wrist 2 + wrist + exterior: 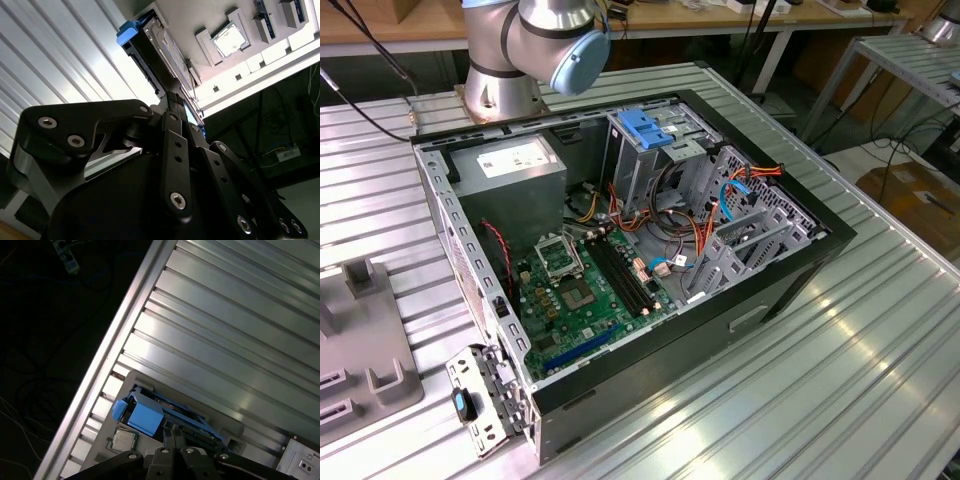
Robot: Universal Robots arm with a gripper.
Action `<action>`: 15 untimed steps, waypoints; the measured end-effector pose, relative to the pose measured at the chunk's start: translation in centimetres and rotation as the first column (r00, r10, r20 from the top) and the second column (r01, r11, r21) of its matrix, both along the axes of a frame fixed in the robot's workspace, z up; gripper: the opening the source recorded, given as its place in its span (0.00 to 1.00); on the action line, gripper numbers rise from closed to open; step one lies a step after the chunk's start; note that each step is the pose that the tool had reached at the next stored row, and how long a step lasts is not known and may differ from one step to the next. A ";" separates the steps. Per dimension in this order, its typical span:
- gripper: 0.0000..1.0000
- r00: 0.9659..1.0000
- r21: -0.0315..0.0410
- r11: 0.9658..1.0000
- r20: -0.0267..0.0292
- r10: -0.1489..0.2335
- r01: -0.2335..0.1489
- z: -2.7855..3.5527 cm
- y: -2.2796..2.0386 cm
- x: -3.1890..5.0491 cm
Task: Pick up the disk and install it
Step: 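Pick up the disk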
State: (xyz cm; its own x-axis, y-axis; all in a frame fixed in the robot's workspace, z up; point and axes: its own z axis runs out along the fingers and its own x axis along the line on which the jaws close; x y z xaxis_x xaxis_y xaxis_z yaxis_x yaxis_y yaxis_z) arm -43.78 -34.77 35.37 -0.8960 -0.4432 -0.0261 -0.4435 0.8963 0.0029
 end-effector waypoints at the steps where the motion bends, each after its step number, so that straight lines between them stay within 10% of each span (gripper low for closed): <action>1: 0.11 1.000 0.000 1.000 0.000 0.000 0.000 0.00 0.00 0.00; 15: 0.11 0.993 0.000 0.993 0.000 0.117 -0.117 0.00 0.00 0.00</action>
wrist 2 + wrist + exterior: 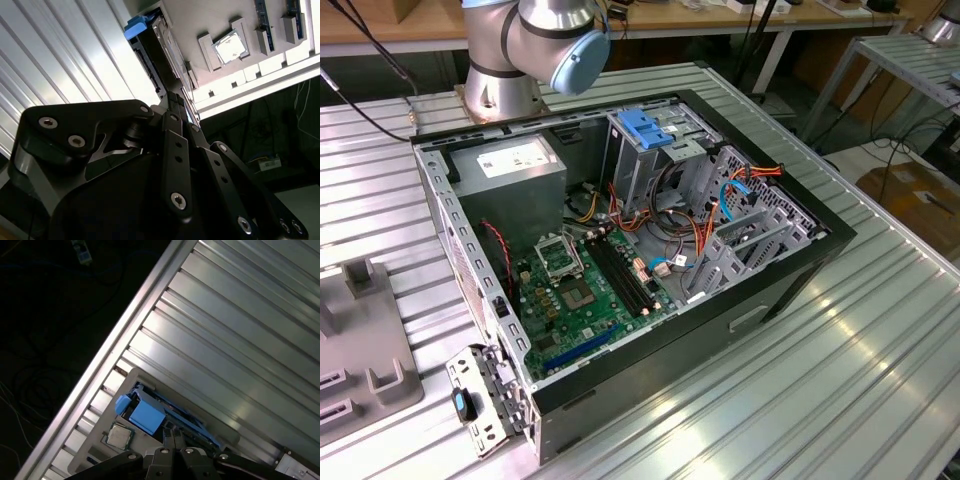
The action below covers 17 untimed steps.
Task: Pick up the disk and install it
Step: 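Pick up the disk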
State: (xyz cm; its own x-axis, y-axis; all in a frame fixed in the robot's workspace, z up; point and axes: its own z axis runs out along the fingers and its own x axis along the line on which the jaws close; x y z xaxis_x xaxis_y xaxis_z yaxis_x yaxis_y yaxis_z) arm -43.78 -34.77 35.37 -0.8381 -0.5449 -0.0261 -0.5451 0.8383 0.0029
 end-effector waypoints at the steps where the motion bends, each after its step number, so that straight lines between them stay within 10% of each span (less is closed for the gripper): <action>1: 0.11 1.000 0.000 1.000 0.000 0.000 0.000 0.00 0.00 0.00; 17: 0.11 0.999 0.000 0.999 0.000 0.051 -0.051 0.00 0.00 0.00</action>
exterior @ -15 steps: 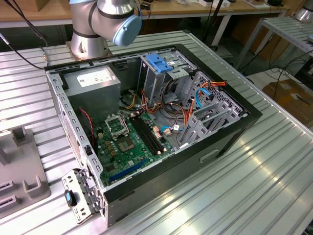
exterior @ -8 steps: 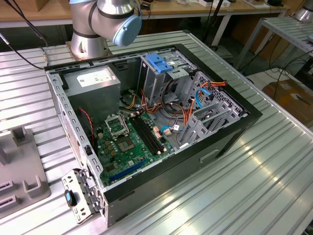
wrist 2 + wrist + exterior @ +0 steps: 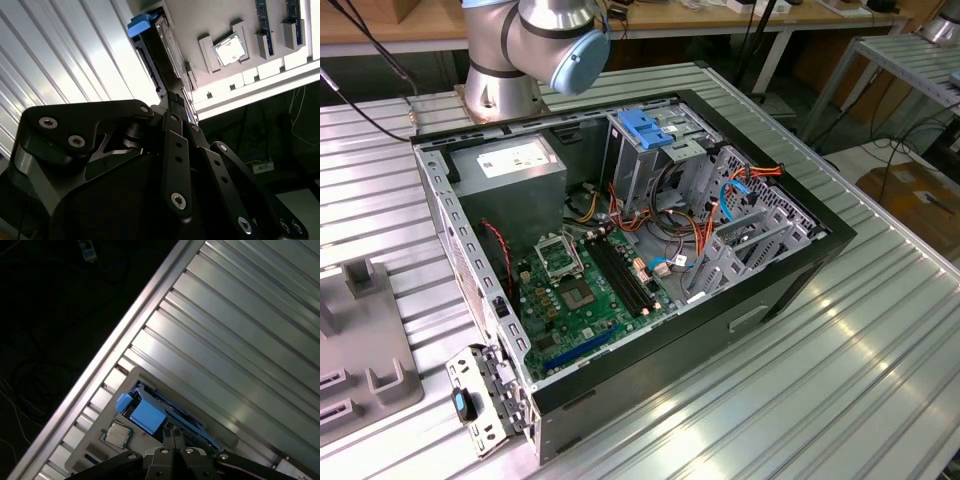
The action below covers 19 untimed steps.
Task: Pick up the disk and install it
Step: 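Pick up the disk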
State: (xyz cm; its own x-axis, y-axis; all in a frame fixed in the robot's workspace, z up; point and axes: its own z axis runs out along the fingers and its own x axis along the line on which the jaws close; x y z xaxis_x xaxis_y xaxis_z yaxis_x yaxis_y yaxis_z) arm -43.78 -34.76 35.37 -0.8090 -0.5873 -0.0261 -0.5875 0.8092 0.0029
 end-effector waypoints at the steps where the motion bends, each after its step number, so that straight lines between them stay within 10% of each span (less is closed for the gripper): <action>1: 0.11 1.000 0.000 1.000 0.000 0.009 -0.009 0.00 0.00 0.00; 10: 0.11 0.990 0.000 0.990 0.000 0.140 -0.140 0.00 0.00 0.00; 19: 0.11 0.989 0.000 0.989 0.000 0.147 -0.147 0.00 0.00 0.00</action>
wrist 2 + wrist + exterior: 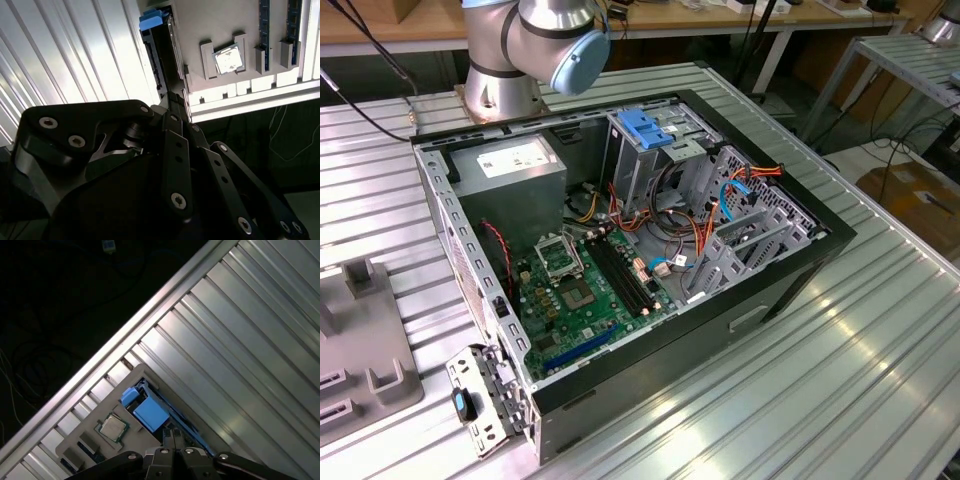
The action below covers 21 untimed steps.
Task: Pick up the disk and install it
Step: 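Pick up the disk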
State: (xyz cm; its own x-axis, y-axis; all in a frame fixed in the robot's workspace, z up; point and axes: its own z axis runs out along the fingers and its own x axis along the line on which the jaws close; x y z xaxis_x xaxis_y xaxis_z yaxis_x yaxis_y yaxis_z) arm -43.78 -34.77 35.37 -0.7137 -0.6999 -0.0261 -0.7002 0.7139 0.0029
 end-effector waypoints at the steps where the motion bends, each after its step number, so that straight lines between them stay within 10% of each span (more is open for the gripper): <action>1: 0.11 1.000 0.000 1.000 0.000 0.000 0.000 0.00 0.00 0.00; 10: 0.11 0.995 0.000 0.995 0.000 0.100 -0.100 0.00 0.00 0.00; 21: 0.11 0.995 0.000 0.995 0.000 0.104 -0.104 0.00 0.00 0.00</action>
State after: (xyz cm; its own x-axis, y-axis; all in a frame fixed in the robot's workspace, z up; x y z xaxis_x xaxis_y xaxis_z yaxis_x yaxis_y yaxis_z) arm -43.78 -34.77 35.36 -0.6369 -0.7705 -0.0261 -0.7708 0.6371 0.0029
